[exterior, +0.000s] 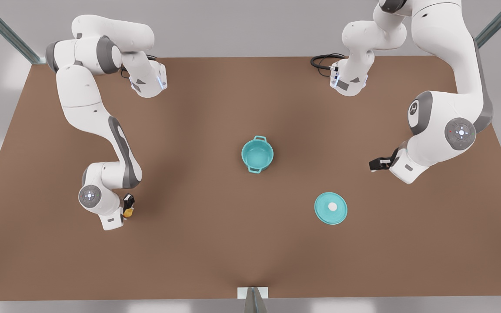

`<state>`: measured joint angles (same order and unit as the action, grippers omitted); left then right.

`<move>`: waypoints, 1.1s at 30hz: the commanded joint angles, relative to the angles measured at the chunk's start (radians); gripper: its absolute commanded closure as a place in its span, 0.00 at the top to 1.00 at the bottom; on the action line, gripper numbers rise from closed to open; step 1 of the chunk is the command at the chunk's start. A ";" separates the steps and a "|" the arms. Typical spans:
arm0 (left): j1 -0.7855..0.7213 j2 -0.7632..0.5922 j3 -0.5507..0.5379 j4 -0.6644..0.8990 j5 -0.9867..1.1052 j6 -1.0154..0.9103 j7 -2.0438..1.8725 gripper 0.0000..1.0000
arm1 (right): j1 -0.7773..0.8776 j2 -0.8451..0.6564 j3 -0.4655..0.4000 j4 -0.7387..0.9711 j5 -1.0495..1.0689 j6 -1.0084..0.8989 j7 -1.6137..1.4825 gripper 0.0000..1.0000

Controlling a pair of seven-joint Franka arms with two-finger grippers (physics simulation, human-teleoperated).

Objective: Open the pot lid and put the potato into the pot

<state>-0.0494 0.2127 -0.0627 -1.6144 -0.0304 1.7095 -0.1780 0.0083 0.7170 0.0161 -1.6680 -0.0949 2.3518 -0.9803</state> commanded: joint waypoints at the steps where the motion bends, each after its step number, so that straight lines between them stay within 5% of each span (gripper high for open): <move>1: 0.005 -0.001 0.000 -0.001 0.001 -0.008 0.117 1.00 | 0.001 -0.022 0.010 0.001 -0.002 -0.043 -0.008 0.51; 6: 0.008 -0.003 0.000 -0.001 0.001 -0.013 0.117 1.00 | 0.005 -0.080 0.062 0.011 -0.002 -0.106 -0.003 0.50; 10: 0.009 -0.003 0.000 -0.001 0.001 -0.013 0.117 1.00 | 0.016 -0.096 0.185 0.074 0.001 -0.161 0.045 0.50; 24: 0.025 -0.041 0.006 -0.056 -0.003 -0.022 0.123 1.00 | 0.460 -0.090 0.186 0.155 0.073 -0.193 0.325 0.50; 33: 0.025 -0.042 0.006 -0.064 -0.003 -0.021 0.123 1.00 | 0.547 -0.102 0.251 0.129 0.070 -0.238 0.703 0.51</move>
<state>-0.0245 0.1721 -0.0565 -1.6769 -0.0344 1.6896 -0.0760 0.5497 0.6168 0.2646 -1.5414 -0.0199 2.1364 -0.6902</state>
